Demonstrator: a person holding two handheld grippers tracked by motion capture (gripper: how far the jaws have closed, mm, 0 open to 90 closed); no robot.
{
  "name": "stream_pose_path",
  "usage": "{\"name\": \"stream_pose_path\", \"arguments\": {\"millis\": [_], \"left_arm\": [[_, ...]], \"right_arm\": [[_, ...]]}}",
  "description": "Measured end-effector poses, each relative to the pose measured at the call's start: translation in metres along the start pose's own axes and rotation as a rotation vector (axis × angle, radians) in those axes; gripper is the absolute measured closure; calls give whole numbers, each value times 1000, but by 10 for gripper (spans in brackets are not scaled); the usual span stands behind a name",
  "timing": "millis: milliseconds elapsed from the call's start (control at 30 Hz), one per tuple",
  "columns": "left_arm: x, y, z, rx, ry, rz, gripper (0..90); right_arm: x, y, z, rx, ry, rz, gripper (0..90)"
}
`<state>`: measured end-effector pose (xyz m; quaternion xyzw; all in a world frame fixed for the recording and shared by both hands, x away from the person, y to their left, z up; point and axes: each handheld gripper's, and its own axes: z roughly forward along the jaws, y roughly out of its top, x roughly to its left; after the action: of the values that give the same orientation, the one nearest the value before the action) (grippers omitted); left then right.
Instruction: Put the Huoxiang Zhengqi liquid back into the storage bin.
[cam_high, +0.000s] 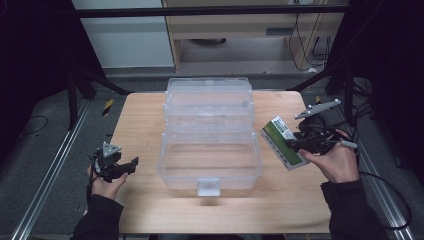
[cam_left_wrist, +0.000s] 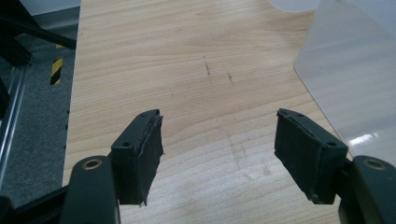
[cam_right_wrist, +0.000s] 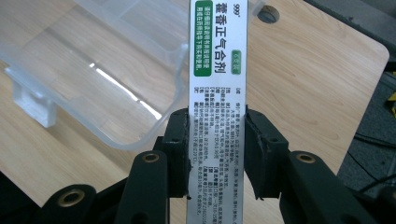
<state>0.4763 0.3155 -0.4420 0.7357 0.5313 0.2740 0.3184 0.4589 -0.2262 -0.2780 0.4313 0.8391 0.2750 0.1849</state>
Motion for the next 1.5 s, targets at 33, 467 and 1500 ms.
{"name": "stream_pose_path", "arguments": {"millis": [33, 467, 1500], "left_arm": [[0, 0, 0, 0, 0, 0, 316], [0, 0, 0, 1, 0, -1, 324], [0, -1, 2, 4, -7, 4, 329]], "right_arm": [[1, 2, -1, -4, 5, -3, 641], [18, 25, -4, -43, 46, -88, 642], [49, 59, 30, -22, 249, -265, 643]]}}
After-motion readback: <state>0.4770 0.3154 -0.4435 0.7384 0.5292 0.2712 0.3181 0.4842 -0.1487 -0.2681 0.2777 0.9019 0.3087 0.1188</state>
